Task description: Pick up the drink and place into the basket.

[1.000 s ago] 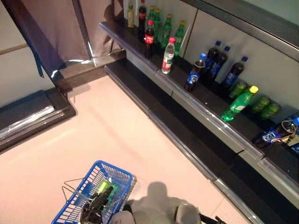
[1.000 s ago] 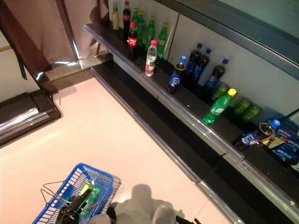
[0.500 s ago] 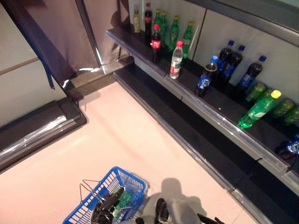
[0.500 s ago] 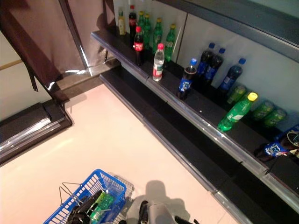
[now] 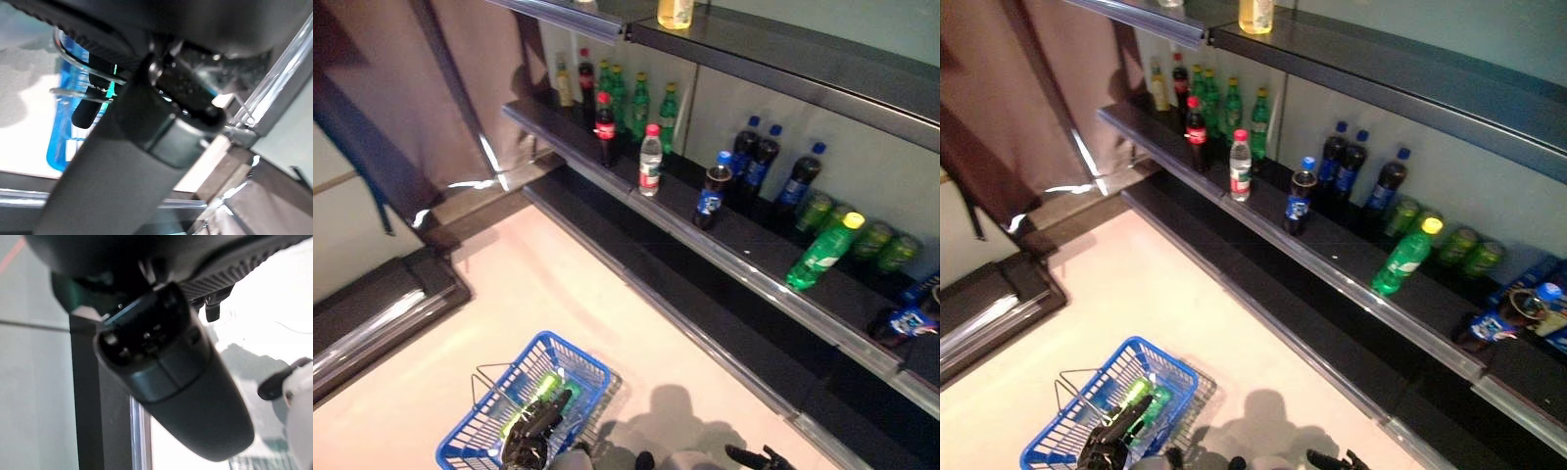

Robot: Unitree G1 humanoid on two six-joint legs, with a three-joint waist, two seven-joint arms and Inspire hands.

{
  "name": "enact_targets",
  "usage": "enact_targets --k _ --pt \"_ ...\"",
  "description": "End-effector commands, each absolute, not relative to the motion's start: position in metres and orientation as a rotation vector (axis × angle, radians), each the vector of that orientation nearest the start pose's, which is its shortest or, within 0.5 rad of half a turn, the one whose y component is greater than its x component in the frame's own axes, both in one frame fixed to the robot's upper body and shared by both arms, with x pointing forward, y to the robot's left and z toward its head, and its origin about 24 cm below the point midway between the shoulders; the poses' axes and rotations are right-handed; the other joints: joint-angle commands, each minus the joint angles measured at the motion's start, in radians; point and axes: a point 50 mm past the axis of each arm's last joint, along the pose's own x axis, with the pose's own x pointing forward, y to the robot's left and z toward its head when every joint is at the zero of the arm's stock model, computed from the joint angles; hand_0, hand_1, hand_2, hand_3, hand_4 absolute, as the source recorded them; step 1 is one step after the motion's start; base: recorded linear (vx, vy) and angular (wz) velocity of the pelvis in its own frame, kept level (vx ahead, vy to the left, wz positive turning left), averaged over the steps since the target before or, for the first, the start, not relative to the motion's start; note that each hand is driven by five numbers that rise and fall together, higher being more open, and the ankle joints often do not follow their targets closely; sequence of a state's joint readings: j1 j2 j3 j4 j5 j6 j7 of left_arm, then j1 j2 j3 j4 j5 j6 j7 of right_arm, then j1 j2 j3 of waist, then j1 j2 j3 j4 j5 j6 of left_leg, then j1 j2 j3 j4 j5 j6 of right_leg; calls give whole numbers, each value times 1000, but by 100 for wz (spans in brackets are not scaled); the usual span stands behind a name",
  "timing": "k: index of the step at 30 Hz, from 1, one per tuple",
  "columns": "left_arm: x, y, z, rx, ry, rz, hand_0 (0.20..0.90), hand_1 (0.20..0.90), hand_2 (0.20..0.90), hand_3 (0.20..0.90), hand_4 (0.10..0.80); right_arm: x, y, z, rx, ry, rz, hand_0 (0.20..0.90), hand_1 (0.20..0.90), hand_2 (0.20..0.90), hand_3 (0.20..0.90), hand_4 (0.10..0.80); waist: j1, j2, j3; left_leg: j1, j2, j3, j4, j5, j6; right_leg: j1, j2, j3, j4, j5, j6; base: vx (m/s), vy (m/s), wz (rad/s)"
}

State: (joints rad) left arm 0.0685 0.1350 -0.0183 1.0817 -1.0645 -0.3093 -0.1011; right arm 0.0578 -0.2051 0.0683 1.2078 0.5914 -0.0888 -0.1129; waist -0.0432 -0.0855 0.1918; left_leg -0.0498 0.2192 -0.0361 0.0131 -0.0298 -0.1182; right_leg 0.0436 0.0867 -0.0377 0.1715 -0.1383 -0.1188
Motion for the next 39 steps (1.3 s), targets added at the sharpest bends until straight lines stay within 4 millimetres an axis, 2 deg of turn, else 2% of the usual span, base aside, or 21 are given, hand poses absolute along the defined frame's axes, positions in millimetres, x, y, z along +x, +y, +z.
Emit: enact_targets --k 1,2,4,5,6,8,9,10,12,13,16,19,20,21,22,24,28,31,36,38,39 --pt "145 233 -115 -694 326 554 300 300 300 200 100 63 -257 -158 187 1113 -592 900 900 900 900 800 49 14 29 -18 8 -24 43 140 27 -3 -130 51 -21 60 174 73 174 -101" --pt "145 233 -115 -694 326 554 300 300 300 200 100 63 -257 -158 187 1113 -592 900 900 900 900 800 50 14 30 -19 7 -23 45 139 27 -3 -130 51 -20 59 174 139 354 -110" --pt "153 233 -111 -672 333 531 300 300 300 200 100 62 -256 -159 178 1117 -584 900 900 900 900 800 43 29 33 0 -13 4 82 94 23 -22 -188 34 14 54 208 168 525 -66" --pt "161 234 -106 -614 337 473 300 300 300 200 100 58 -255 -160 195 1115 -606 900 900 900 900 800 38 31 37 -12 -51 27 143 49 29 -33 -243 27 37 64 236 168 609 -46" --pt "165 235 -103 -576 330 444 300 300 300 200 100 57 -254 -160 217 1107 -606 900 900 900 900 800 37 36 38 -5 -70 43 147 34 37 -39 -277 23 43 76 254 149 542 -36" --pt "166 241 -101 -549 331 450 300 300 300 200 100 62 -250 -160 205 1092 -574 900 900 900 900 800 34 46 36 22 -101 70 130 20 54 -54 -308 12 29 111 271 122 338 -24" --pt "164 245 -101 -560 330 468 300 300 300 200 100 65 -248 -159 189 1086 -555 900 900 900 900 800 36 49 35 29 -106 83 125 17 58 -61 -311 -6 32 119 275 89 324 -21" --pt "160 254 -99 -581 322 507 300 300 300 200 100 79 -244 -157 140 1053 -486 900 900 900 900 800 47 59 29 49 -103 139 108 10 64 -73 -314 -74 43 118 277 34 198 -17" --pt "156 258 -98 -559 322 492 300 300 300 200 100 95 -238 -152 101 1002 -416 900 900 900 900 800 58 59 21 54 -107 181 97 4 65 -77 -306 -125 13 124 270 3 127 -76" --pt "159 256 -95 -527 323 459 300 300 300 200 100 116 -229 -144 52 930 -303 900 900 900 900 800 71 51 12 43 -114 195 96 3 71 -79 -314 -140 -17 145 274 -44 42 -105" --pt "170 253 -89 -508 318 426 300 300 300 200 100 150 -206 -123 -8 793 -107 900 900 900 900 800 64 42 9 32 -130 177 82 4 83 -86 -296 -92 -33 150 269 -22 -37 -25" --pt "170 253 -88 -511 319 433 300 300 300 200 100 160 -197 -113 -39 739 -47 900 900 900 900 800 65 34 5 31 -131 183 87 3 83 -78 -301 -103 -48 158 271 -1 -53 12" --pt "169 254 -88 -515 320 438 300 300 300 200 100 167 -192 -103 -59 697 -5 900 900 900 900 800 65 29 3 32 -128 186 86 4 80 -72 -303 -107 -60 163 273 20 -140 6" --pt "165 254 -88 -515 326 440 300 300 300 200 100 178 -187 -82 -98 581 85 900 900 900 900 800 62 21 -3 40 -117 187 76 9 72 -56 -299 -111 -85 168 271 27 -153 2" --pt "162 253 -89 -517 330 442 300 300 300 200 100 181 -186 -75 -106 538 114 900 900 900 900 800 62 18 -6 43 -113 190 72 11 69 -48 -295 -115 -94 168 269 42 -185 7" --pt "152 249 -93 -514 358 444 300 300 300 200 100 194 -184 -37 -125 352 201 900 900 900 900 800 62 9 -19 54 -95 190 53 24 57 -26 -272 -124 -109 154 256 40 -209 18" --pt "141 246 -98 -501 389 429 300 300 300 200 100 212 -188 6 -188 146 253 900 900 900 900 800 66 8 -28 74 -69 176 7 54 39 -2 -241 -140 -123 136 238 14 -141 21" --pt "138 247 -99 -499 397 433 300 300 300 200 100 216 -190 17 -203 98 266 900 900 900 900 800 68 9 -34 79 -57 174 -13 68 31 4 -229 -145 -128 130 231 7 -95 13" --pt "131 250 -103 -503 417 453 300 300 300 200 100 223 -195 46 -217 5 306 900 900 900 900 800 73 8 -48 89 -4 174 -55 123 0 19 -189 -168 -129 113 203 14 -161 15" --pt "131 250 -103 -502 419 455 300 300 300 200 100 224 -194 50 -218 -7 311 900 900 900 900 800 74 7 -48 88 0 173 -52 124 -2 18 -184 -168 -127 112 200 -6 -121 8" --pt "130 250 -104 -499 423 455 300 300 300 200 100 226 -193 59 -221 -43 317 900 900 900 900 800 74 3 -49 84 5 171 -40 123 -4 17 -173 -165 -125 108 193 -20 -212 4"
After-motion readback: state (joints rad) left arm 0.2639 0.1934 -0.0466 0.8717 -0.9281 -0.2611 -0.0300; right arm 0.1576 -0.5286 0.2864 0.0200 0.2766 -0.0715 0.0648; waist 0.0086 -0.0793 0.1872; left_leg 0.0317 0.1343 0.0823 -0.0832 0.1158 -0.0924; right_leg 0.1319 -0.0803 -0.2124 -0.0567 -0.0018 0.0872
